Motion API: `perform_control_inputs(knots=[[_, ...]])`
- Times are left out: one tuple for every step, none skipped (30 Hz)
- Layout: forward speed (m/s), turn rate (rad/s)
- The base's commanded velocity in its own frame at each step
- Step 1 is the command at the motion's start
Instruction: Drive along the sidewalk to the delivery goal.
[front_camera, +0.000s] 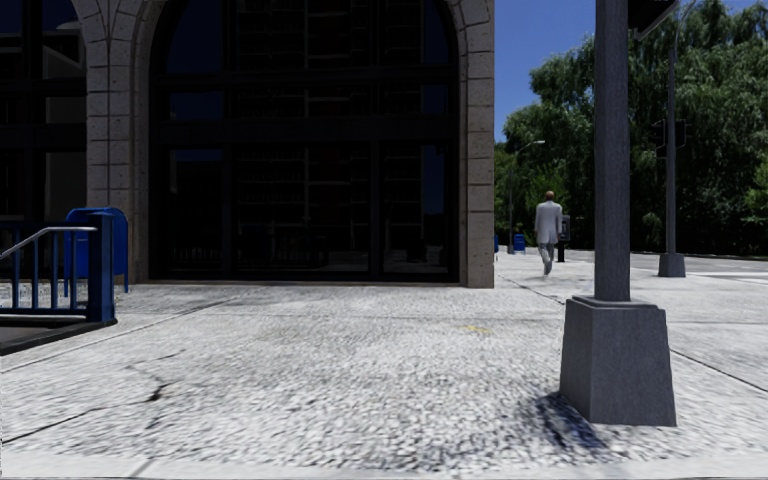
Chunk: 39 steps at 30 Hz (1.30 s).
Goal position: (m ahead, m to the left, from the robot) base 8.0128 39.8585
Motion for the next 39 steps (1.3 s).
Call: perform_control_inputs(knots=[[2.00, 0.00], [2.00, 0.00], [1.91, 0.00], [1.65, 0.00], [1.44, 0.00], [1.35, 0.00], [1.35, 0.00], [1.31, 0.00], [1.31, 0.00], [1.30, 0.00], [1.30, 0.00], [1.30, 0.00], [1.30, 0.00], [1.30, 0.00], [1.30, 0.00], [1.30, 0.00], [1.30, 0.00], [1.31, 0.00], [1.31, 0.00], [1.34, 0.00], [1.43, 0.00], [1.47, 0.00], [1.48, 0.00], [1.48, 0.00], [1.49, 0.00], [1.49, 0.00], [1.49, 0.00], [1.49, 0.00], [1.49, 0.00], [1.49, 0.00], [1.49, 0.00], [1.49, 0.00], [1.49, 0.00], [1.49, 0.00], [1.49, 0.00], [1.50, 0.00], [1.51, 0.00], [1.51, 0.00], [1.52, 0.00]])
